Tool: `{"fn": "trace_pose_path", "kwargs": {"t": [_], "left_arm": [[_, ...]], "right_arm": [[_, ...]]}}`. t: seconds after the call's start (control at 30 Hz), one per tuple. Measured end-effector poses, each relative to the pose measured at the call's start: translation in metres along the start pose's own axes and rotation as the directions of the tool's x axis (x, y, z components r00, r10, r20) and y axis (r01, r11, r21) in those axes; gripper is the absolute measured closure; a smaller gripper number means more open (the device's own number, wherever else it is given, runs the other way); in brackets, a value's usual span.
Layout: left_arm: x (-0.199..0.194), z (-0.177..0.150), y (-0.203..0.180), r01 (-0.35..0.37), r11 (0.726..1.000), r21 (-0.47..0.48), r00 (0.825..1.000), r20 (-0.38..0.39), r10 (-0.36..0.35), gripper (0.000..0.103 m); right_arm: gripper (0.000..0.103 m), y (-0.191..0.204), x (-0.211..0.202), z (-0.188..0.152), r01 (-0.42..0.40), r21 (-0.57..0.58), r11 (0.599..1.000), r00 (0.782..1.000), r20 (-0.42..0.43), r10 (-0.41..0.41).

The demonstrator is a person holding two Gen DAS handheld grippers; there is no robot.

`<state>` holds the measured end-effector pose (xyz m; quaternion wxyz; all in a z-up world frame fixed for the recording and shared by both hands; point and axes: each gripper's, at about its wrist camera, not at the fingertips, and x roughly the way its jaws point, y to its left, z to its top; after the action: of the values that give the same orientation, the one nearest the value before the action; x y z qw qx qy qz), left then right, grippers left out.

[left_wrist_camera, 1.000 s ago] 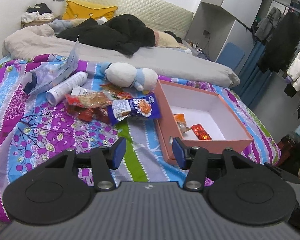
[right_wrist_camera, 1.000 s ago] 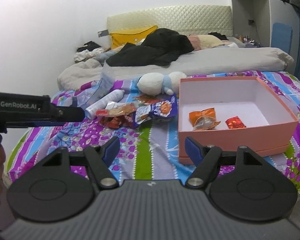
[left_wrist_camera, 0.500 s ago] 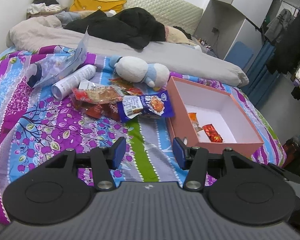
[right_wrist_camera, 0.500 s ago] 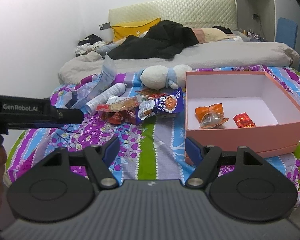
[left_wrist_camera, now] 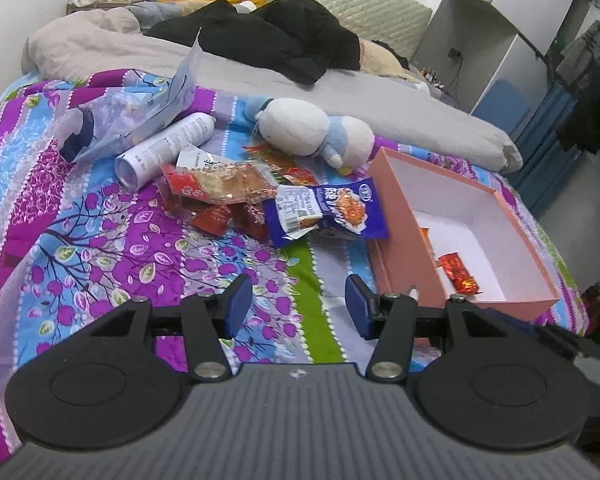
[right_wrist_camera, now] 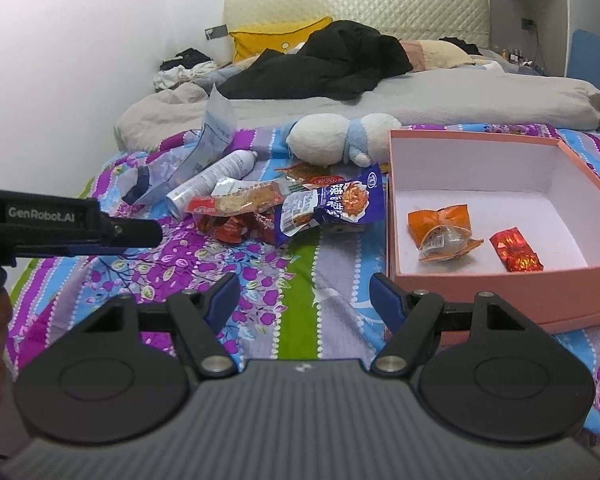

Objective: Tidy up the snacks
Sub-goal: 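Withdraw both grippers from the pink box back toward the snack pile, then grasp the red-labelled snack bag with the left gripper while the right gripper grasps the blue noodle packet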

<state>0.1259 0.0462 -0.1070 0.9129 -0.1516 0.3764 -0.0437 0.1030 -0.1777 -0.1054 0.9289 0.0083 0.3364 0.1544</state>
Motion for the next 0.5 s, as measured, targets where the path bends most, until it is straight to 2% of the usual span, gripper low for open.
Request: {"fn": "trace_pose_path", "kwargs": {"t": [0.33,0.5], "left_arm": [[0.055,0.014,0.021,-0.034,0.999,0.02,0.998,-0.055,0.036,0.046],[0.085,0.022,0.033,-0.05,0.998,0.032,0.996,-0.07,0.052,0.046]], "right_arm": [[0.029,0.001,0.046,0.015,-0.005,-0.014,1.0,1.0,-0.011,0.005],[0.03,0.002,0.076,0.021,-0.013,-0.047,0.999,0.999,-0.045,0.011]]}}
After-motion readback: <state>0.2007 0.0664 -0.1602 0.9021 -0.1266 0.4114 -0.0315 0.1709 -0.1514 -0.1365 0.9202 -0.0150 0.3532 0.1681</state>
